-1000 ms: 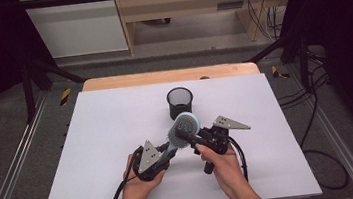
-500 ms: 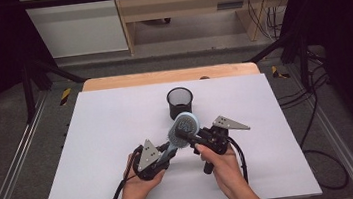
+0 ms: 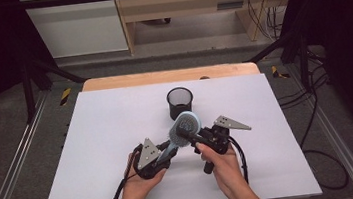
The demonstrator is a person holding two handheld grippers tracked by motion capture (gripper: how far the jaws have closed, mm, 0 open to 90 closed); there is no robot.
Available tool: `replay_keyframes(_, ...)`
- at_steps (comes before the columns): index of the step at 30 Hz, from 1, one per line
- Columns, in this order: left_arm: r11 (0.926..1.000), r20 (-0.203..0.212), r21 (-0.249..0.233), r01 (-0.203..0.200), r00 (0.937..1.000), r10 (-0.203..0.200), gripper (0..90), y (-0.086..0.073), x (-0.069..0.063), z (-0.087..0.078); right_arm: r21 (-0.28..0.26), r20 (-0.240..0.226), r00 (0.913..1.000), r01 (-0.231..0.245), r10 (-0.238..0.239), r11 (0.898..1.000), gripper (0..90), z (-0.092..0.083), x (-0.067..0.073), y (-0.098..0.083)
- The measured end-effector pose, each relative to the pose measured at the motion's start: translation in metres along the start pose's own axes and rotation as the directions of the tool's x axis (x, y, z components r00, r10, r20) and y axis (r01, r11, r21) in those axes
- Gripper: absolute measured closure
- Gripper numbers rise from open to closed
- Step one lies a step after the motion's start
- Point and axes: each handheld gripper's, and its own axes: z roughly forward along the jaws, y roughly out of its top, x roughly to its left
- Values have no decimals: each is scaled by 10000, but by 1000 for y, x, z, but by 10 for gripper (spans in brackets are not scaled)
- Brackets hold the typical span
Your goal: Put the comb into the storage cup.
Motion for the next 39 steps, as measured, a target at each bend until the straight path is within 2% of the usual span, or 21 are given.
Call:
replay_keyframes(3, 9998, -14, -104, -163, 9999, 163, 540, 2, -2, -1, -34, 129, 9999, -105, 106, 9999, 587, -1, -4, 1)
replay_keyframes(4, 9997, -51, -161, -182, 9998, 182, 540, 2, -3, -1, -34, 129, 9999, -105, 106, 9999, 587, -1, -4, 1)
replay_keyframes(5, 9996, -92, -203, -205, 9998, 204, 487, 3, -3, -1, -59, 229, 9996, -140, 141, 9999, 586, -3, -6, 1)
replay_keyframes(10, 9990, -123, -439, -73, 9999, 68, 390, 5, 0, -6, -244, 439, 9986, -291, 302, 9993, 584, -7, -11, 3)
replay_keyframes(11, 9986, -117, -526, 29, 9999, -36, 390, 7, 3, -9, -293, 458, 9983, -338, 351, 9990, 584, -8, -12, 4)
replay_keyframes(13, 9965, -136, -771, 309, 9994, -321, 326, 10, 10, -16, -450, 510, 9978, -389, 412, 9982, 582, -10, -16, 5)
replay_keyframes(16, 9928, -401, -1046, 586, 9972, -630, 270, 14, 23, -27, -663, 597, 9961, -609, 649, 9959, 581, -14, -19, 8)
replay_keyframes(17, 9904, -575, -1118, 818, 9944, -886, 233, 13, 32, -34, -763, 654, 9954, -650, 701, 9950, 580, -17, -23, 10)
replay_keyframes(18, 9904, -575, -1118, 818, 9944, -886, 225, 13, 32, -34, -763, 654, 9954, -650, 701, 9950, 580, -17, -23, 10)
replay_keyframes(19, 9886, -823, -1140, 988, 9907, -1085, 212, 11, 41, -42, -914, 723, 9941, -747, 814, 9930, 579, -20, -25, 12)
replay_keyframes(20, 9886, -823, -1140, 988, 9907, -1085, 206, 11, 41, -42, -914, 723, 9941, -747, 814, 9930, 579, -20, -25, 12)
replay_keyframes(24, 9834, -1332, -1262, 1305, 9801, -1472, 174, 3, 58, -57, -1114, 883, 9921, -790, 891, 9906, 577, -25, -32, 16)
replay_keyframes(25, 9804, -1669, -1391, 1394, 9726, -1619, 140, 0, 66, -65, -1157, 961, 9912, -799, 912, 9901, 576, -25, -34, 18)
replay_keyframes(26, 9804, -1669, -1391, 1394, 9726, -1619, 119, 0, 66, -65, -1157, 961, 9912, -799, 912, 9901, 576, -25, -34, 18)
replay_keyframes(28, 9784, -2023, -1492, 1430, 9642, -1717, 96, -2, 73, -72, -1182, 994, 9906, -823, 943, 9896, 574, -26, -35, 19)
replay_keyframes(29, 9760, -2297, -1585, 1491, 9558, -1833, 55, -3, 78, -79, -1213, 1027, 9903, -808, 935, 9893, 574, -26, -36, 19)
replay_keyframes(30, 9760, -2297, -1585, 1491, 9558, -1833, 46, -3, 78, -79, -1213, 1027, 9903, -808, 935, 9893, 574, -26, -36, 19)
replay_keyframes(31, 9744, -2519, -1655, 1523, 9487, -1910, 46, -6, 82, -87, -1218, 1070, 9895, -841, 974, 9890, 572, -26, -37, 20)
replay_keyframes(33, 9760, -2620, -1604, 1474, 9470, -1861, 48, -9, 82, -96, -1177, 1150, 9882, -874, 1010, 9892, 571, -27, -37, 21)
replay_keyframes(35, 9782, -2654, -1554, 1377, 9480, -1756, 47, -13, 81, -102, -1174, 1163, 9884, -843, 980, 9895, 570, -27, -37, 22)
replay_keyframes(39, 9813, -2911, -1200, 1503, 9397, -1795, 44, -35, 78, -123, -1180, 1377, 9861, -771, 932, 9900, 567, -26, -39, 28)
